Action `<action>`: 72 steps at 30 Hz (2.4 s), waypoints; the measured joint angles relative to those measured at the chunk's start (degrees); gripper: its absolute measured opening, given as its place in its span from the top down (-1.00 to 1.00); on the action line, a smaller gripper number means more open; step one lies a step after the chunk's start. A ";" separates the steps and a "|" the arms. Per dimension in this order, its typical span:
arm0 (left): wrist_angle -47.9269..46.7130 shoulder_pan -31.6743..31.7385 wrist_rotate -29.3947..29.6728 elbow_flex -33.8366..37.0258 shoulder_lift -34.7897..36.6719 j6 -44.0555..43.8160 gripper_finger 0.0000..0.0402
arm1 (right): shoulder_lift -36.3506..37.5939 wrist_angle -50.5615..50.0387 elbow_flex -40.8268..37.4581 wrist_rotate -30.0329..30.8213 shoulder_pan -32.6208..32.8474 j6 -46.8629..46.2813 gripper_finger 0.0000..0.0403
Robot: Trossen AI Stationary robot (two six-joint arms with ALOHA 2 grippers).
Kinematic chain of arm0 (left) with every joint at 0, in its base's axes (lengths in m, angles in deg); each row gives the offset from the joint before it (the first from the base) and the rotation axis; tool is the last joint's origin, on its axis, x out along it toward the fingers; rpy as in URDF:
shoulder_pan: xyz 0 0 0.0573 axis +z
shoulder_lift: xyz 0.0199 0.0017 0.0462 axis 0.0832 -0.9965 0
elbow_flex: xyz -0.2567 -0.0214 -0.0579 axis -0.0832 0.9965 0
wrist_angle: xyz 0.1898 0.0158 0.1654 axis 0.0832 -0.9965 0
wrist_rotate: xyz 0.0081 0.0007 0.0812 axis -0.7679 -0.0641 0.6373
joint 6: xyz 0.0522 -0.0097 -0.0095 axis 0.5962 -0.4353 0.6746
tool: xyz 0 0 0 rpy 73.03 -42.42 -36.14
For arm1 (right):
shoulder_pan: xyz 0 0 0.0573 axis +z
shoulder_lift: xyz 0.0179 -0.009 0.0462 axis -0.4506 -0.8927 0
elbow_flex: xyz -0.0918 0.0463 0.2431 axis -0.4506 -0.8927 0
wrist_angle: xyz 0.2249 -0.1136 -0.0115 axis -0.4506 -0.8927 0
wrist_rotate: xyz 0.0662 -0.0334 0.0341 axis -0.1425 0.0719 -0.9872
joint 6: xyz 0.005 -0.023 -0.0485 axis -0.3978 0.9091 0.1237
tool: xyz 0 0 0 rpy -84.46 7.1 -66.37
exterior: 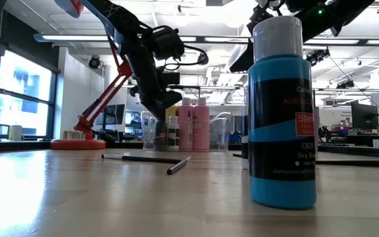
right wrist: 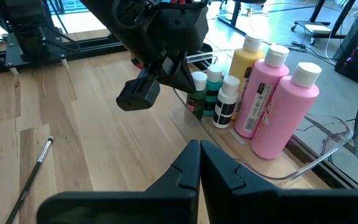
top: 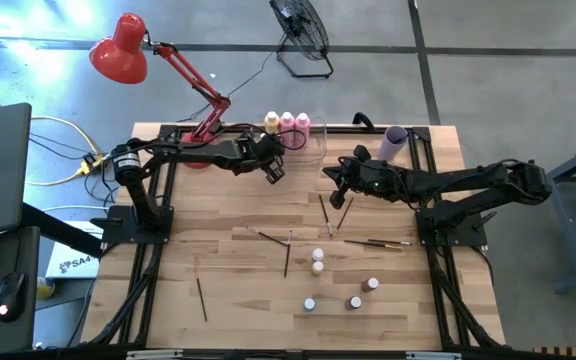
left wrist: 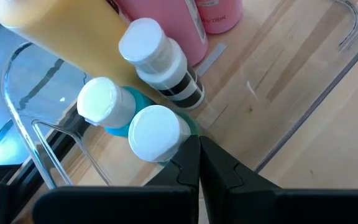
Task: Pick & Place Paint Supplies
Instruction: Adjust the small green paint bottle in the transparent bin, then put the small red paint bottle into the transparent bin
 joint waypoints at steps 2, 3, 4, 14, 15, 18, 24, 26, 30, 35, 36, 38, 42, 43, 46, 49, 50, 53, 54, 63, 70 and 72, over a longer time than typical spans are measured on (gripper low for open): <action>-0.12 0.00 0.11 0.01 0.01 0.01 1.00 | 0.00 -0.01 0.00 0.00 0.00 0.00 0.99; -0.21 0.00 0.19 -0.01 0.02 0.02 1.00 | 0.00 -0.02 0.00 0.00 0.00 0.00 0.99; -0.25 0.00 0.20 -0.01 0.02 0.01 1.00 | 0.00 -0.03 0.00 0.00 0.01 0.00 0.99; -1.77 -0.43 0.76 -0.01 0.13 -1.08 1.00 | 0.00 -0.36 0.00 0.00 0.02 0.00 0.99; -1.51 -0.62 0.70 0.00 0.13 -1.05 1.00 | 0.00 -0.38 0.00 0.00 0.00 -0.02 0.99; -0.57 -0.74 0.04 0.01 0.13 0.00 1.00 | 0.00 -0.40 0.00 0.00 0.01 -0.01 0.99; 0.38 -0.79 -1.00 -1.86 0.09 1.94 1.00 | 0.00 -0.42 0.00 0.00 0.00 0.00 0.99; 0.42 -0.79 -1.50 -3.02 0.09 2.58 1.00 | 0.00 -0.42 0.00 -0.01 0.00 -0.02 0.99; 0.81 -1.05 -1.62 -5.55 0.09 5.38 1.00 | -0.02 -0.64 0.00 -0.02 0.00 -0.02 0.99; 2.15 -2.90 0.48 -8.16 0.74 13.38 1.00 | -0.02 -1.44 -0.02 0.00 0.00 0.01 0.99; 2.16 -3.42 2.00 -8.62 1.18 14.97 1.00 | -0.02 -1.60 -0.02 0.00 0.00 0.08 0.99; 1.44 -3.91 3.65 -8.84 2.82 17.16 1.00 | -0.02 -2.32 -0.02 0.00 0.00 0.35 0.99; -3.42 -3.70 2.02 -8.84 6.75 17.64 1.00 | -0.02 -3.96 -0.04 -0.01 0.00 0.48 0.99; -5.67 -3.63 1.01 -8.80 7.70 16.88 1.00 | -0.02 -4.16 -0.04 0.00 0.00 0.48 0.99; -11.16 -3.69 -2.74 -8.80 9.77 15.01 1.00 | -0.02 -4.30 -0.04 0.00 0.00 0.51 0.99; -14.43 -3.74 -6.82 -8.77 10.47 13.97 1.00 | -0.02 -4.27 -0.04 0.00 0.00 1.51 0.99; -15.08 -3.80 -8.34 -8.77 10.43 13.97 1.00 | -0.02 -4.27 -0.04 -0.09 0.02 1.77 0.99; -16.64 -3.80 -12.47 -8.73 10.38 14.17 1.00 | -0.02 -4.41 -0.04 -0.26 0.02 1.79 0.99; -16.22 -3.87 -13.08 -8.42 10.39 14.45 1.00 | -0.02 -4.62 -0.03 -0.27 0.01 1.79 0.99; -8.38 -5.63 -17.08 4.94 13.37 14.40 1.00 | -0.02 -7.17 -0.03 -0.62 0.02 1.57 0.99; 1.34 -6.34 -20.13 15.70 19.19 15.17 1.00 | -0.02 -7.09 -0.02 -3.21 0.02 1.55 0.99; 1.62 -6.29 -20.13 17.54 21.26 15.15 1.00 | -0.02 -7.16 -0.02 -3.25 0.02 1.55 0.99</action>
